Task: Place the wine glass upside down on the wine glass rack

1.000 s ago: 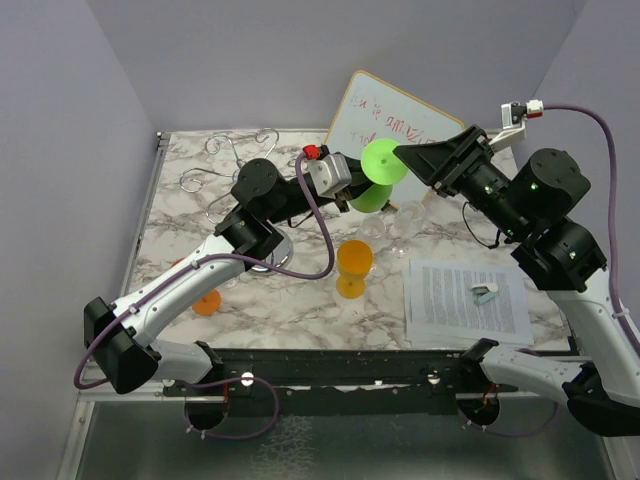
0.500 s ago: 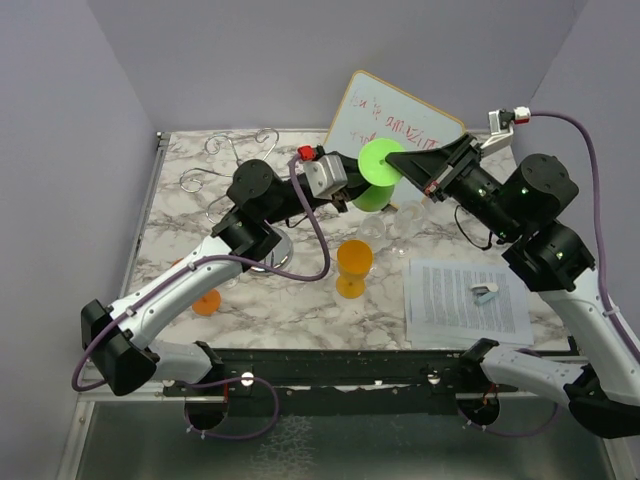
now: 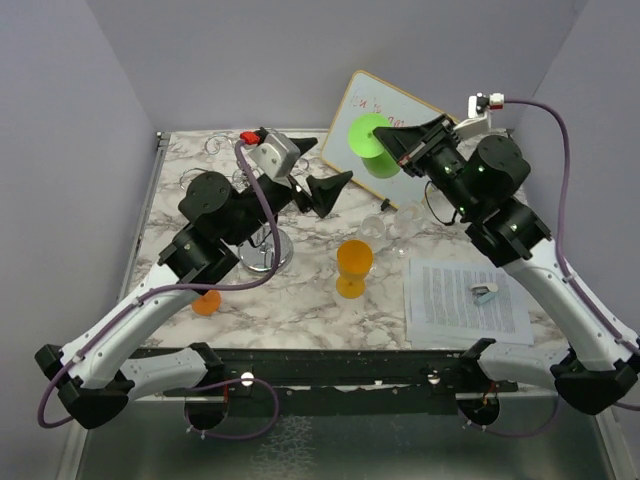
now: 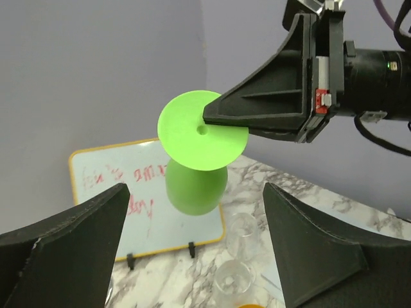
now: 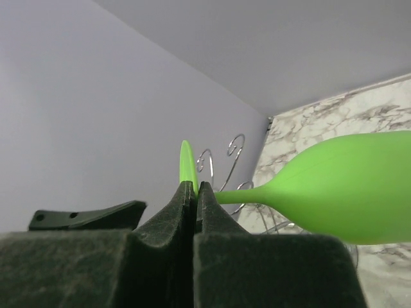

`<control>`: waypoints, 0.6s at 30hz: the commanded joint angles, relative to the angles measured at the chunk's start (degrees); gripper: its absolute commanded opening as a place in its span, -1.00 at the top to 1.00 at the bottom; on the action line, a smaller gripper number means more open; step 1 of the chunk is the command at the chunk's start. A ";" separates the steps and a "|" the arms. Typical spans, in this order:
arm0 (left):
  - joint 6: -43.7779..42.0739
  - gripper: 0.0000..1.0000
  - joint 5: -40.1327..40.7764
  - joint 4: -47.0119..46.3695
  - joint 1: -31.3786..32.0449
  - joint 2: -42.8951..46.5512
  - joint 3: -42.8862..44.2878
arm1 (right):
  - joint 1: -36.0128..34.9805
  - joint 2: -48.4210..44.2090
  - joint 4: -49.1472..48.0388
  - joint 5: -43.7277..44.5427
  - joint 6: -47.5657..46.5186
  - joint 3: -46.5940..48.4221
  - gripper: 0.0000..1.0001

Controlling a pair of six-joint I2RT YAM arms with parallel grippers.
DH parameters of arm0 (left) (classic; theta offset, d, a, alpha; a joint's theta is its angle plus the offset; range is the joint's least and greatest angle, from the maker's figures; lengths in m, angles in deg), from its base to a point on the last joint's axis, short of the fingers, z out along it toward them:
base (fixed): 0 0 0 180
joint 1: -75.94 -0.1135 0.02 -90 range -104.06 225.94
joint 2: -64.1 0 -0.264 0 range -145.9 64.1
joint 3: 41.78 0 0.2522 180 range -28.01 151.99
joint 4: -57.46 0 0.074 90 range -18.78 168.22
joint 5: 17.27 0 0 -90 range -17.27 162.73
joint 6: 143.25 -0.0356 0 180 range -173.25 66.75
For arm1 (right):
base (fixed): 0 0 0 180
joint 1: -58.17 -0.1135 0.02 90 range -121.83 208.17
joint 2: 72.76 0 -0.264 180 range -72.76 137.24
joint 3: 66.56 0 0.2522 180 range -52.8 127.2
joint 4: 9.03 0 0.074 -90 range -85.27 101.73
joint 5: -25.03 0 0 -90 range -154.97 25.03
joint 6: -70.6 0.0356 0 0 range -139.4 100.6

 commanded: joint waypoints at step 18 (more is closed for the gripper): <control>7.72 -0.73 37.20 24.18 0.26 10.74 8.27 | 0.10 42.58 -8.06 -16.60 -7.26 32.91 0.99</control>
